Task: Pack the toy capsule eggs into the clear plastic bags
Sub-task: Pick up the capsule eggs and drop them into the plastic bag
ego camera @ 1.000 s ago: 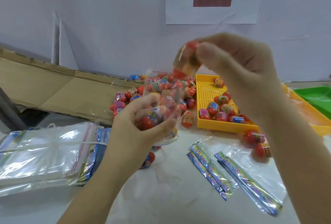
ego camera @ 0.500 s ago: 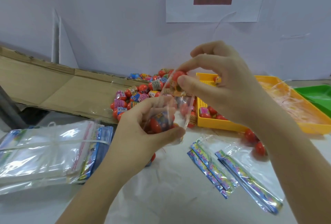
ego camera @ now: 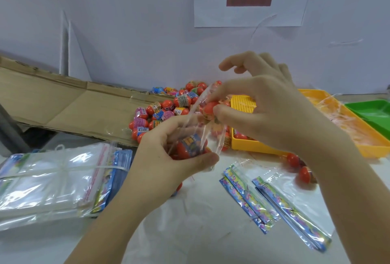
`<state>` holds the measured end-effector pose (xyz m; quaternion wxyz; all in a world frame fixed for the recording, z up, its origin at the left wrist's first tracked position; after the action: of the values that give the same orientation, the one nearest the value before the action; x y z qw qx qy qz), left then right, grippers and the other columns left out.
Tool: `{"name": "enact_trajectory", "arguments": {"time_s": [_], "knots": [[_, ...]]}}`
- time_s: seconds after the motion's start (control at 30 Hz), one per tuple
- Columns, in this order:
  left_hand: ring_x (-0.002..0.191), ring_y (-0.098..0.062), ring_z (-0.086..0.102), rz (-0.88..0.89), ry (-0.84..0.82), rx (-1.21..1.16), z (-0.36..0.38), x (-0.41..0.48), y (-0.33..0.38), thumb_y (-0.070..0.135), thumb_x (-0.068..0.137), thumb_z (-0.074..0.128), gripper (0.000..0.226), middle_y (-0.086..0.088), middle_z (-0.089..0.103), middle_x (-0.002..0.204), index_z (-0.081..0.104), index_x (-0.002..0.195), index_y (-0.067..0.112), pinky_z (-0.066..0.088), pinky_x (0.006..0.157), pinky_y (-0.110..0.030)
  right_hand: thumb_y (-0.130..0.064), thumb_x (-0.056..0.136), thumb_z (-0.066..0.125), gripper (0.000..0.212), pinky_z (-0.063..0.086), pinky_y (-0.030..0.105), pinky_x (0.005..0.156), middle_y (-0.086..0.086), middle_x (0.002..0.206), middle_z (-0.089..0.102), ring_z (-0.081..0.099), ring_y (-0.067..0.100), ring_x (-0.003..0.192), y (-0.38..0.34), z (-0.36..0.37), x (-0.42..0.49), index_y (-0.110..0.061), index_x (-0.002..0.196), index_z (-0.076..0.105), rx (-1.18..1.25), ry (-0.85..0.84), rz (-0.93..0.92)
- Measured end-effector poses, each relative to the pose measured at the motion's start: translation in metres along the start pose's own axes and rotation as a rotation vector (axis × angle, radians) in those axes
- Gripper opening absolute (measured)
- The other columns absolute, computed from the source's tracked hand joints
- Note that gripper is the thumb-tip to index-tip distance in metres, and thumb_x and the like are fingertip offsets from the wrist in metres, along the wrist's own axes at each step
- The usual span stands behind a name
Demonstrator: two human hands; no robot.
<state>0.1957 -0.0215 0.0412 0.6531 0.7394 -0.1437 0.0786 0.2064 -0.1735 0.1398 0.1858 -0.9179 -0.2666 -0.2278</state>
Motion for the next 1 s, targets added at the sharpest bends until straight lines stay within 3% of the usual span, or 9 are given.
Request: {"name": "enact_trajectory", "arguments": {"time_s": [0.1,0.2,0.3,0.37,0.53,0.77,0.87,0.93,1.0], "knots": [[0.09,-0.02,0.074,-0.007,0.005,-0.031,0.001,0.0,-0.001,0.046,0.049,0.093,0.07,0.006,0.075,0.104,0.066,0.114,0.042,0.062,0.073,-0.042,-0.055,0.081,0.041,0.033,0.019,0.034,0.098,-0.014,0.13,0.044,0.035,0.004,0.114,-0.001,0.0,0.0,-0.041,0.093,0.069,-0.067,-0.026,0.001],[0.085,-0.025,0.075,0.005,-0.019,-0.103,0.003,0.001,0.001,0.037,0.053,0.089,0.059,0.001,0.076,0.1,0.069,0.108,0.039,0.061,0.071,-0.043,-0.05,0.083,0.045,0.031,0.022,0.031,0.097,-0.015,0.123,0.045,0.038,0.006,0.115,-0.005,-0.001,0.001,-0.042,0.105,0.065,0.004,0.003,-0.01],[0.079,-0.021,0.076,0.03,-0.012,-0.134,0.002,0.002,0.005,0.032,0.055,0.087,0.05,0.004,0.077,0.094,0.072,0.101,0.041,0.061,0.062,-0.033,-0.045,0.085,0.046,0.023,0.027,0.034,0.101,-0.016,0.12,0.047,0.037,0.003,0.114,-0.005,0.001,0.001,-0.037,0.088,0.067,0.166,-0.017,-0.005],[0.077,-0.02,0.076,0.028,-0.008,-0.145,0.002,0.002,0.006,0.033,0.054,0.087,0.048,0.004,0.077,0.091,0.073,0.099,0.043,0.061,0.059,-0.035,-0.047,0.087,0.042,0.032,0.027,0.036,0.103,-0.018,0.122,0.046,0.035,0.0,0.113,-0.004,0.004,0.0,-0.033,0.081,0.069,0.19,-0.058,-0.003],[0.077,-0.022,0.076,0.007,0.027,-0.151,-0.002,0.002,0.007,0.032,0.053,0.093,0.049,0.003,0.077,0.09,0.073,0.096,0.044,0.061,0.058,-0.047,-0.053,0.086,0.045,0.022,0.03,0.04,0.106,-0.016,0.124,0.048,0.036,0.001,0.121,-0.004,0.005,0.0,-0.043,0.087,0.065,0.291,-0.061,-0.009],[0.073,-0.028,0.074,-0.002,0.049,-0.189,0.001,0.0,0.014,0.029,0.044,0.092,0.051,0.001,0.077,0.084,0.074,0.091,0.042,0.062,0.057,-0.045,-0.073,0.075,0.042,0.039,0.027,0.039,0.11,-0.019,0.13,0.042,0.027,-0.001,0.128,-0.006,0.015,-0.002,-0.045,0.086,0.067,0.25,-0.165,-0.039],[0.073,-0.032,0.073,-0.003,0.071,-0.229,-0.001,0.0,0.016,0.031,0.045,0.091,0.05,0.0,0.077,0.084,0.075,0.092,0.042,0.06,0.053,-0.048,-0.068,0.074,0.053,0.04,0.037,0.024,0.097,-0.019,0.127,0.044,0.039,-0.003,0.121,-0.003,0.007,0.0,-0.05,0.11,0.059,0.428,0.004,-0.016],[0.077,-0.025,0.075,-0.027,0.103,-0.239,-0.005,0.0,0.015,0.033,0.046,0.091,0.055,0.001,0.077,0.092,0.074,0.097,0.044,0.061,0.054,-0.04,-0.067,0.067,0.064,0.062,0.044,0.018,0.082,-0.019,0.121,0.048,0.052,-0.004,0.108,0.006,0.004,0.003,-0.049,0.123,0.044,0.567,0.087,0.082],[0.083,-0.024,0.075,-0.068,0.143,-0.235,-0.008,-0.001,0.012,0.044,0.051,0.088,0.054,0.001,0.076,0.1,0.072,0.103,0.045,0.061,0.058,-0.047,-0.065,0.058,0.077,0.075,0.052,0.023,0.075,-0.016,0.112,0.057,0.062,0.0,0.094,0.013,0.017,0.005,-0.041,0.122,0.046,0.684,-0.031,0.224]]}}
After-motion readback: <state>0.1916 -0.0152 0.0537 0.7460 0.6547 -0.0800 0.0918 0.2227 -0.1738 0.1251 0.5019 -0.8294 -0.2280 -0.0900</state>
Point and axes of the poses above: each hand's wrist, its own x-axis towards the middle knuckle, its own z-axis out of the palm, y = z × x, the point moved 6 cm from there along x, towards the middle knuckle
